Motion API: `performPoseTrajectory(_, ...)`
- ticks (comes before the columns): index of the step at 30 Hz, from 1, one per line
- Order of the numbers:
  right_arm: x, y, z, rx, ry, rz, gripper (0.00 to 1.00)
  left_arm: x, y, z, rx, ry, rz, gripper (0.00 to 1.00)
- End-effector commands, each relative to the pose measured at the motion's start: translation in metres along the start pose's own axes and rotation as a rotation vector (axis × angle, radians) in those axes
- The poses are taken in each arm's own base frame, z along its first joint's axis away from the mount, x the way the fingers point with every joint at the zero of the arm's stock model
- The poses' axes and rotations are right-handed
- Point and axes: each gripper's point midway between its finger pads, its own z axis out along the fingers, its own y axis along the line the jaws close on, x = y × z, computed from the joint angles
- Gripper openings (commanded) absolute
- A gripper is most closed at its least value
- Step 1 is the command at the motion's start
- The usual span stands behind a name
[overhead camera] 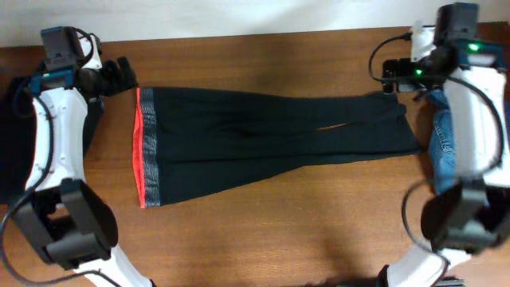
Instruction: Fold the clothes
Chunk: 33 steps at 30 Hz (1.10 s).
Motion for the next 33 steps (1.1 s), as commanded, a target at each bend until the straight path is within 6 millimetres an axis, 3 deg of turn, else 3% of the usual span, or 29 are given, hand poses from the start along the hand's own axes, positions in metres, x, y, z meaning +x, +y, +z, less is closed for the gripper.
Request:
performPoseTrajectory(1, 0.003, -0.009, 0.04, -0.011, 0.042, -0.022, 0.98, 0.002, -0.004, 0.015, 0.04, 0.009, 0.099, 0.99)
performPoseTrajectory(6, -0.004, -0.024, 0.082, 0.002, 0.024, -0.015, 0.99, 0.0, -0.001, 0.031, 0.04, -0.004, 0.107, 0.99)
performPoseTrajectory(11, -0.008, -0.029, 0.105, 0.001, 0.007, -0.04, 0.98, -0.003, -0.006, 0.05, 0.064, -0.025, 0.168, 0.99)
performPoseTrajectory(21, -0.018, -0.034, 0.126, 0.013, -0.038, -0.072, 0.99, 0.022, -0.011, 0.101, 0.076, 0.039, 0.205, 0.99)
performPoseTrajectory(33, -0.008, -0.029, 0.158, -0.026, -0.01, -0.066, 0.99, 0.027, -0.019, 0.139, 0.083, 0.01, 0.232, 0.99)
